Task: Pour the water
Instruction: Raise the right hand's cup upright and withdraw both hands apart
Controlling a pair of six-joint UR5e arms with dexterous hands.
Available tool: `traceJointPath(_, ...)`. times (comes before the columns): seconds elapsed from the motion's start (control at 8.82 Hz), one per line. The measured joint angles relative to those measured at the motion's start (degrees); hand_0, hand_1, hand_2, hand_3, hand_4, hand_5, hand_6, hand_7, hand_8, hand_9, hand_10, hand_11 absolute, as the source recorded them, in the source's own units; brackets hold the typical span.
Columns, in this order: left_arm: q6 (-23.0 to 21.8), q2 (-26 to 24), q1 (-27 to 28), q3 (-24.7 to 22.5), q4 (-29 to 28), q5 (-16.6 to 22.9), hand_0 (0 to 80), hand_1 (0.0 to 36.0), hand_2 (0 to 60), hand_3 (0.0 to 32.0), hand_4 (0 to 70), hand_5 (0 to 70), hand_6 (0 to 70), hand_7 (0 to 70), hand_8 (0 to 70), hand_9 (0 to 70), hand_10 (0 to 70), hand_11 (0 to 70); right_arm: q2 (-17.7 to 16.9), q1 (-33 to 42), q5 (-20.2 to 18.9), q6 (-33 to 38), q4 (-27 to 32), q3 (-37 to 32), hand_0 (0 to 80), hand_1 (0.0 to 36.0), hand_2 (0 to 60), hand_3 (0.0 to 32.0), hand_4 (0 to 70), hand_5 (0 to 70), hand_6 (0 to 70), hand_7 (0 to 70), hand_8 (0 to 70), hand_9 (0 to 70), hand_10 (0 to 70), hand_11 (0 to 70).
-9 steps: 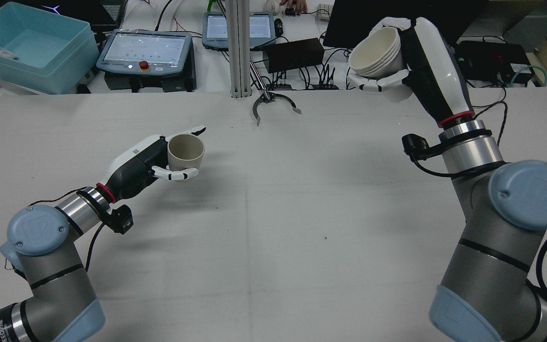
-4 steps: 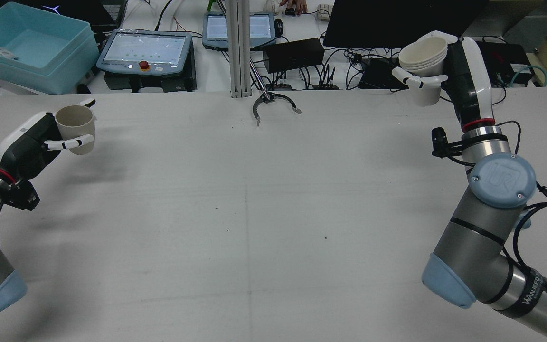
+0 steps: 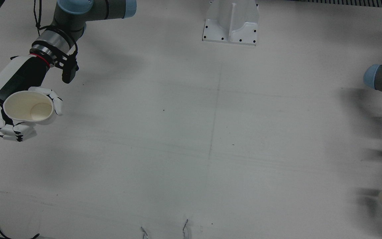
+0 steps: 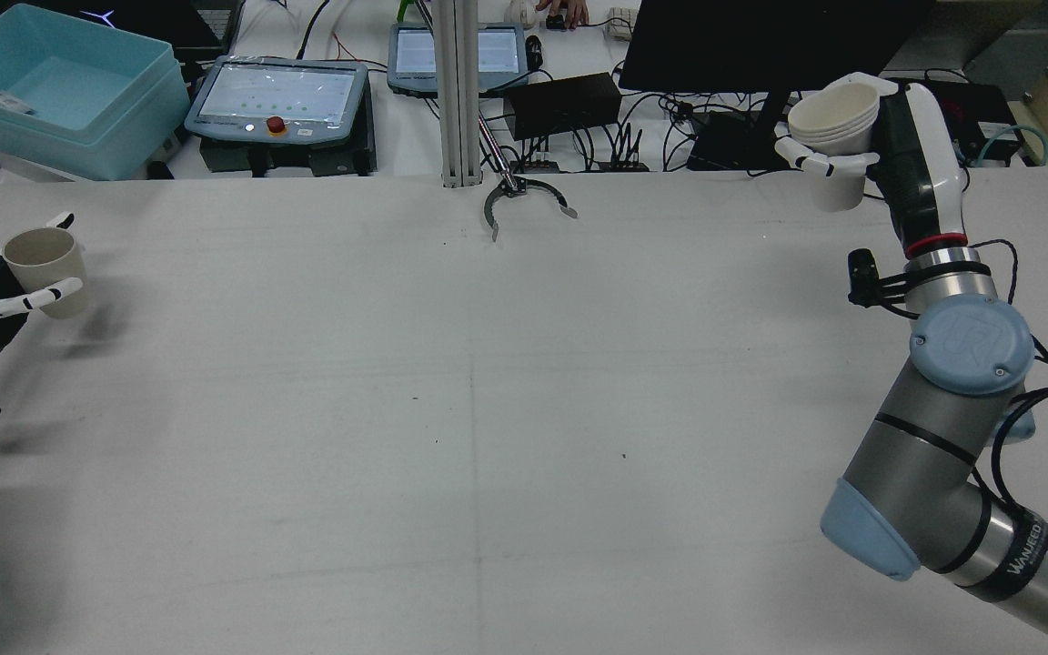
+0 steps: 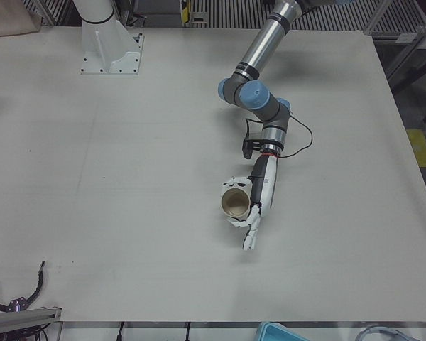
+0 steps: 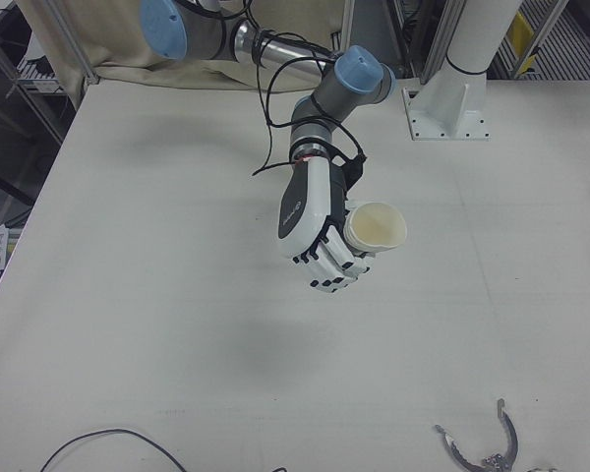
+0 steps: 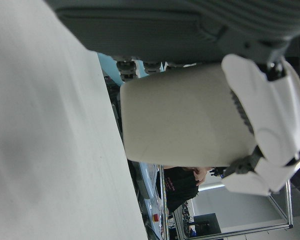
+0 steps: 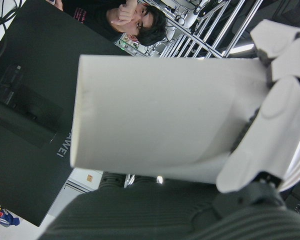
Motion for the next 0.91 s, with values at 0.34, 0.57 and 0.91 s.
traceJointPath(0.34, -0.07, -0.18, 0.28, 3.64, -2.66, -1.07, 31.7, 35.0, 60.0, 0.0, 21.3, 47.4, 4.7, 9.9, 1.6, 4.7, 5.6, 9.7, -0.91, -0.48, -1.35, 0.10, -0.03, -0.54, 49.5, 21.2, 54.8, 0.0, 26.4, 70.0, 51.0, 64.1, 45.6, 61.8, 38.5, 55.0)
traceJointPath(0.57, -0.23, 0.09, 0.23, 5.89, -4.63, -2.24, 35.8, 30.3, 60.0, 0.0, 19.5, 44.2, 4.0, 9.1, 1.7, 4.5, 5.2, 8.9, -1.01, -0.82, -1.58, 0.08, -0.07, -0.61, 49.3, 20.8, 54.2, 0.0, 26.6, 70.0, 51.1, 64.4, 45.5, 61.7, 38.2, 54.7)
traceJointPath(0.91, -0.42, 1.79, 0.05, 7.11, -8.15, -2.68, 41.7, 5.9, 1.3, 0.0, 16.0, 15.5, 2.3, 10.2, 0.0, 1.4, 2.7, 4.6, -0.89, -1.19, -1.59, 0.02, -0.09, -0.70, 49.0, 20.5, 54.2, 0.0, 26.8, 70.0, 51.4, 64.8, 45.4, 61.6, 37.8, 54.1)
